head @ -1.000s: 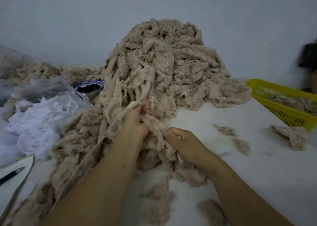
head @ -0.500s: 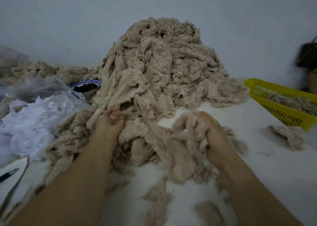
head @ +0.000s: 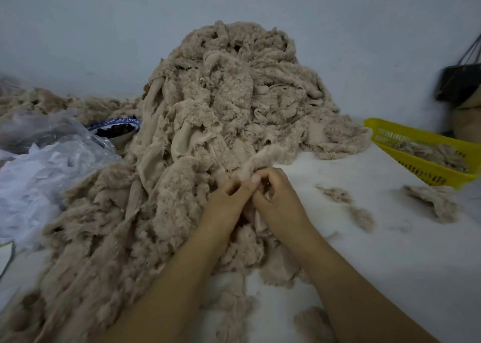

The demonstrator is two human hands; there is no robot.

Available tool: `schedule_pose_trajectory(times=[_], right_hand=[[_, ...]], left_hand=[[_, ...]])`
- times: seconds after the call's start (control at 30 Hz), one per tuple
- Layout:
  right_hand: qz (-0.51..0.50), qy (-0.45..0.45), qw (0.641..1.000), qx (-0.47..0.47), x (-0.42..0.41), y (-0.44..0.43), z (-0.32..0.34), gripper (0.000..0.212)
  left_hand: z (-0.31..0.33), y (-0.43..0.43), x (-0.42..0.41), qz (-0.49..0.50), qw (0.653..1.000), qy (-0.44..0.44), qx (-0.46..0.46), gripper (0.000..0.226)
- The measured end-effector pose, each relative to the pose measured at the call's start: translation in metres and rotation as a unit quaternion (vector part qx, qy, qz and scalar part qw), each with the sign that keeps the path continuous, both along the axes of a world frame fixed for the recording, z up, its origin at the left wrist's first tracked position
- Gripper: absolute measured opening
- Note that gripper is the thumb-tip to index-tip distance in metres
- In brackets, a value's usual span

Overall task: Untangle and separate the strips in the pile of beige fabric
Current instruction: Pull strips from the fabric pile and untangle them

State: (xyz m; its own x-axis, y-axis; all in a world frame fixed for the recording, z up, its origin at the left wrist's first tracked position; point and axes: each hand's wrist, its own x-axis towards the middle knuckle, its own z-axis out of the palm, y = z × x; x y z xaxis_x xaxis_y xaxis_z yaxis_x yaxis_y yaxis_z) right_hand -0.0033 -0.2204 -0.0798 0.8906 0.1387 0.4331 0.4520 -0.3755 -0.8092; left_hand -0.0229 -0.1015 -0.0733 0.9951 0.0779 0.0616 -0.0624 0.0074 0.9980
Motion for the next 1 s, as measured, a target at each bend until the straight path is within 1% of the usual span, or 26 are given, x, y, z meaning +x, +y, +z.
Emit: schedule_pose_trajectory(times=[0.07, 0.1, 0.17, 0.23, 0.3, 0.37, 0.43, 0.5, 0.6, 0.63, 0.67, 0.73, 0.77, 0.83, 0.9, 0.93, 0.97, 1.0], right_hand=[[0.035, 0.022, 0.999, -0.009, -0.003, 0.0, -0.001, 0.016], [0.047, 0.037, 0.998, 0.0, -0.004, -0.001, -0.002, 0.014], [0.038, 0.059, 0.997, 0.019, -0.005, -0.006, -0.003, 0.012], [0.006, 0.066, 0.997, 0.042, -0.004, -0.011, -0.001, 0.015], [-0.035, 0.082, 0.991, 0.101, -0.002, -0.016, 0.002, 0.016], [-0.101, 0.107, 0.971, 0.186, 0.001, -0.023, 0.006, 0.017], [-0.159, 0.126, 0.947, 0.247, 0.005, -0.031, 0.009, 0.019], [-0.176, 0.139, 0.932, 0.285, 0.006, -0.035, 0.009, 0.022], [-0.178, 0.165, 0.918, 0.313, 0.009, -0.037, 0.009, 0.032], [-0.17, 0.187, 0.913, 0.32, 0.008, -0.037, 0.009, 0.035], [-0.148, 0.214, 0.905, 0.337, 0.008, -0.036, 0.009, 0.037], [-0.078, 0.273, 0.878, 0.385, 0.006, -0.033, 0.011, 0.04], [-0.046, 0.298, 0.863, 0.406, 0.004, -0.031, 0.013, 0.04], [-0.003, 0.324, 0.84, 0.435, 0.002, -0.027, 0.015, 0.037], [0.027, 0.316, 0.837, 0.447, 0.002, -0.024, 0.014, 0.034], [0.038, 0.306, 0.841, 0.444, 0.001, -0.023, 0.014, 0.032], [0.046, 0.295, 0.848, 0.438, 0.001, -0.022, 0.013, 0.03], [0.053, 0.283, 0.855, 0.431, -0.001, -0.021, 0.013, 0.028]], left_hand=[[-0.001, 0.003, 0.006, -0.012, 0.988, 0.026, -0.153, 0.016], [0.0, 0.006, 0.008, -0.015, 0.979, 0.028, -0.203, 0.015], [0.001, 0.01, 0.013, -0.012, 0.959, 0.033, -0.281, 0.022], [0.001, 0.015, 0.014, -0.011, 0.944, 0.03, -0.328, 0.034], [0.002, 0.023, 0.013, -0.007, 0.928, 0.03, -0.372, 0.032], [0.004, 0.03, 0.013, 0.005, 0.909, 0.047, -0.414, 0.026], [0.005, 0.036, 0.013, 0.018, 0.9, 0.068, -0.431, 0.03], [0.005, 0.04, 0.015, 0.033, 0.891, 0.076, -0.446, 0.036], [0.004, 0.044, 0.018, 0.059, 0.839, 0.063, -0.537, 0.031], [0.003, 0.046, 0.02, 0.064, 0.828, 0.06, -0.554, 0.031], [0.003, 0.047, 0.021, 0.059, 0.825, 0.058, -0.56, 0.034], [0.004, 0.046, 0.022, 0.021, 0.833, 0.06, -0.55, 0.039], [0.005, 0.044, 0.021, -0.001, 0.844, 0.06, -0.533, 0.038], [0.007, 0.036, 0.018, -0.037, 0.888, 0.058, -0.455, 0.033], [0.008, 0.026, 0.012, -0.064, 0.946, 0.029, -0.315, 0.032], [0.007, 0.019, 0.008, -0.073, 0.974, -0.001, -0.216, 0.035], [0.006, 0.014, 0.004, -0.085, 0.99, -0.029, -0.105, 0.041], [0.004, 0.01, 0.0, -0.106, 0.993, -0.051, -0.008, 0.041]])
